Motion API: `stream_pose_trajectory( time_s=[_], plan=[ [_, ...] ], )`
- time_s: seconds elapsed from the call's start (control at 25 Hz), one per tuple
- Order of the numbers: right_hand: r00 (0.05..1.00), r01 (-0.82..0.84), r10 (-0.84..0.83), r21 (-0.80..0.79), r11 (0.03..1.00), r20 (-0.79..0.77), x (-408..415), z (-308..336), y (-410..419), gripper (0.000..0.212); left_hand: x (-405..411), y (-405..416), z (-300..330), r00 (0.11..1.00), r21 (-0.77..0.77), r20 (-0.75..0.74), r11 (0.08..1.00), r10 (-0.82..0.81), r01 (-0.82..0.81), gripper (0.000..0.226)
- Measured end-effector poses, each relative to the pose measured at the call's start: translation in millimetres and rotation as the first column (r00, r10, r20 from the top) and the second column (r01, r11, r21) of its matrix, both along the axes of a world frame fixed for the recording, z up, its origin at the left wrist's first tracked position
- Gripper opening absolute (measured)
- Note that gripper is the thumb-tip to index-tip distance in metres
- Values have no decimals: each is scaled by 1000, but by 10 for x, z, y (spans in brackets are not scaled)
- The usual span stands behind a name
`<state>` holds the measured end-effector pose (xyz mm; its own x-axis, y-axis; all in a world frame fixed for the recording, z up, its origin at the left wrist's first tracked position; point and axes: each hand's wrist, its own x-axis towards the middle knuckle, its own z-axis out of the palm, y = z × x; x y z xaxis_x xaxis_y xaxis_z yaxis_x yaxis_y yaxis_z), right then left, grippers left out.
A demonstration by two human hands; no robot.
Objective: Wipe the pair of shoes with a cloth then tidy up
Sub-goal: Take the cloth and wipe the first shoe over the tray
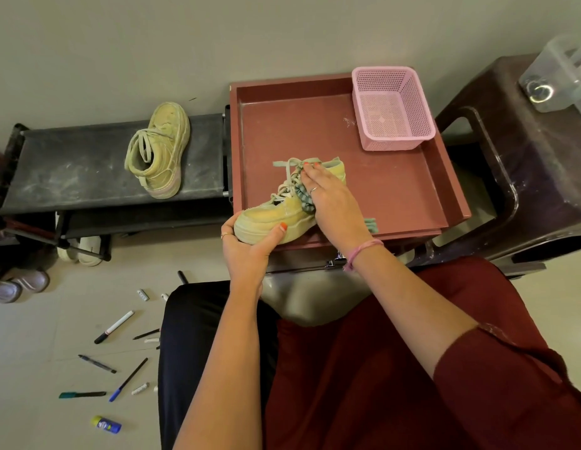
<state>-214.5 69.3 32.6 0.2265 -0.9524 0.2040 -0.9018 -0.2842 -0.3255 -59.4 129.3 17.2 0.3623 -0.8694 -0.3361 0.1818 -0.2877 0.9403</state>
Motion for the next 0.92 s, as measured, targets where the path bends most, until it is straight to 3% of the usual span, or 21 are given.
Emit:
stream_pose_trajectory(
  time_s=[0.12,0.2,0.36,0.44,0.52,0.72,0.8,0.92],
  plan=[
    [980,34,-56,119,992,190,131,70,382,62,6,-4,-23,1000,-2,3,1000,4,-4,75],
    [957,-68,34,109,992,287,311,91,750,59,33,-16,-44,1000,2,7,1000,5,-5,74],
    [975,-191,194,-37,981,109,191,-32,702,53,44,22,-33,999,-6,45,1000,-25,26,72],
    [993,-88,89,-23,996,73,5,-86,458,61,1,28,-8,999,-26,32,999,-34,35,73],
    [987,37,-41,29,999,156,23,-58,397,65,-7,36,-12,999,-26,27,999,-38,39,74],
    [961,-207,213,-53,977,175,145,-154,760,52,22,13,-52,1000,14,20,1000,-9,9,76],
    [972,-66,66,-7,998,226,-56,-286,616,56,11,15,-50,1000,24,-23,1000,11,-10,73],
    [910,138,-180,136,981,374,4,-276,461,65,16,-12,-61,998,38,-64,999,19,-16,70]
  ],
)
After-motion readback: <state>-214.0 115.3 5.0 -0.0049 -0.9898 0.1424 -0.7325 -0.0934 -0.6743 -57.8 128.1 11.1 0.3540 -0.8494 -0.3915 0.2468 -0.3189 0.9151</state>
